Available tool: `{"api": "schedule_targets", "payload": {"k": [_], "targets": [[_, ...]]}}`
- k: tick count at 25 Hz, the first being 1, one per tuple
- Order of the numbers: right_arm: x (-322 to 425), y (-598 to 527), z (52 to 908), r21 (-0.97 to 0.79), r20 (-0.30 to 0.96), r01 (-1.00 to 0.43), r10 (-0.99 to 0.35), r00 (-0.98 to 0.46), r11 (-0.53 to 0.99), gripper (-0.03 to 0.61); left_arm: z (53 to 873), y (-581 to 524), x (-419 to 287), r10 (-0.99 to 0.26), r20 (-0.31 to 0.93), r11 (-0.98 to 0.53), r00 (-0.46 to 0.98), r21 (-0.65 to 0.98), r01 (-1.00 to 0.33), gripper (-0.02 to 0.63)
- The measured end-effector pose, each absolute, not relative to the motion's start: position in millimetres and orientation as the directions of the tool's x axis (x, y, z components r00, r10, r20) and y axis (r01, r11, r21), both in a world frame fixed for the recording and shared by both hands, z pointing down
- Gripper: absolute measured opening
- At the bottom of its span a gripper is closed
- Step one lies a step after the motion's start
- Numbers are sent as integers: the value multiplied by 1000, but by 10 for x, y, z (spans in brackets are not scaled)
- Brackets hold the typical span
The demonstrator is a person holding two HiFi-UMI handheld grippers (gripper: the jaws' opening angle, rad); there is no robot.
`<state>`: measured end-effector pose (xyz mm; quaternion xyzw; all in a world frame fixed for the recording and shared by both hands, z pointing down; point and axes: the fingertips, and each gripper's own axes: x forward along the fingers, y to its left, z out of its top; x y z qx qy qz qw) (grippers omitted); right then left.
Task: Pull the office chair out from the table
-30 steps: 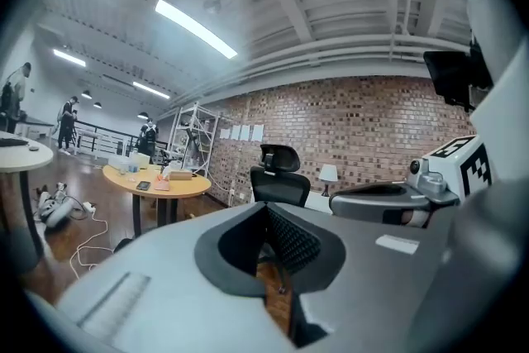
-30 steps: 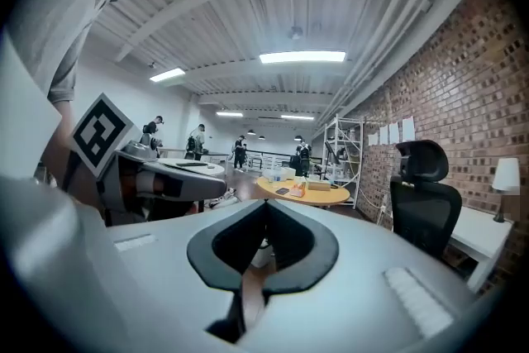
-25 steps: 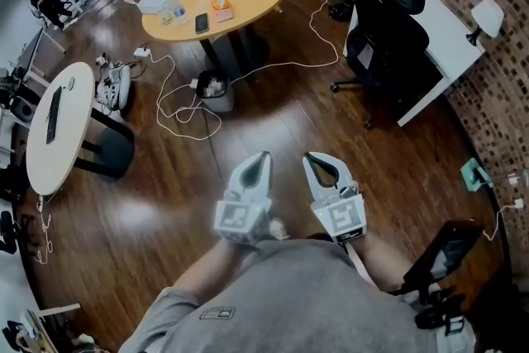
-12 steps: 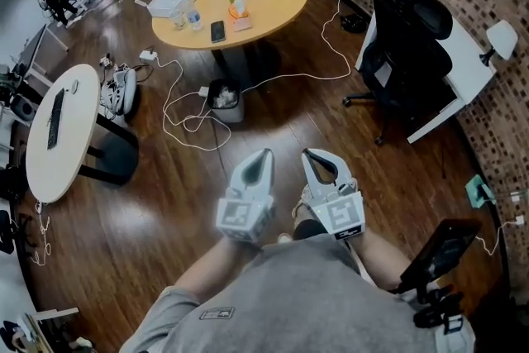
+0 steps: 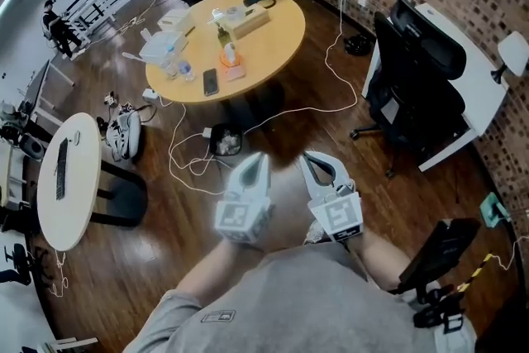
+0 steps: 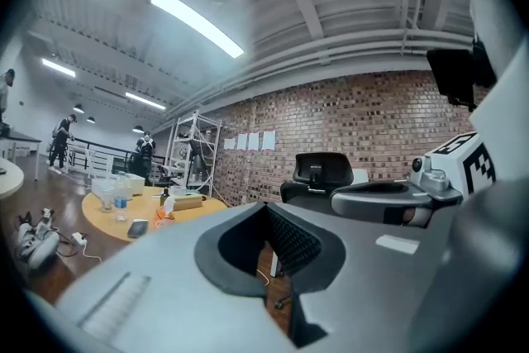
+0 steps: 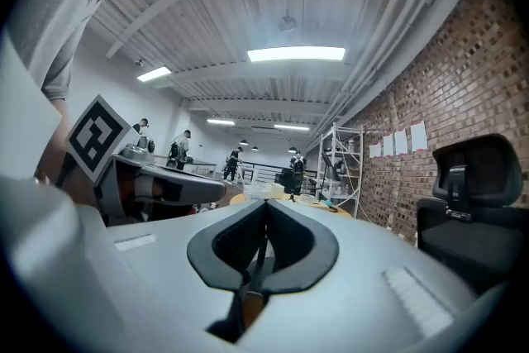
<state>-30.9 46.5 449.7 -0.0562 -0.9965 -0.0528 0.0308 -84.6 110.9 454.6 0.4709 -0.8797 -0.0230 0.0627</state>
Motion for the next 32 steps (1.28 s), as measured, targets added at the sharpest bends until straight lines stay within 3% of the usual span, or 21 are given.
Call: {"api": "schedule_targets", "payload": {"k": [9, 16, 26, 32], "targets": [[-731, -593, 4527, 126, 99, -37, -50, -994, 991, 14, 4615, -5, -1376, -903, 83, 429, -421, 122, -895, 2], [-980, -1369, 4631, 150, 142, -252, -273, -952, 956, 14, 4725, -926, -1680, -974, 89, 220, -208, 156, -963, 2], [-921, -2293, 4512, 209, 142, -629, -659, -738, 749, 14, 4570, -2094, -2031, -987, 39, -148, 156, 156, -977, 2], [-683, -2540, 4617, 220, 146, -761, -792, -593, 610, 14, 4706, -2533, -2026, -951, 10, -304, 308, 135, -943, 2]]}}
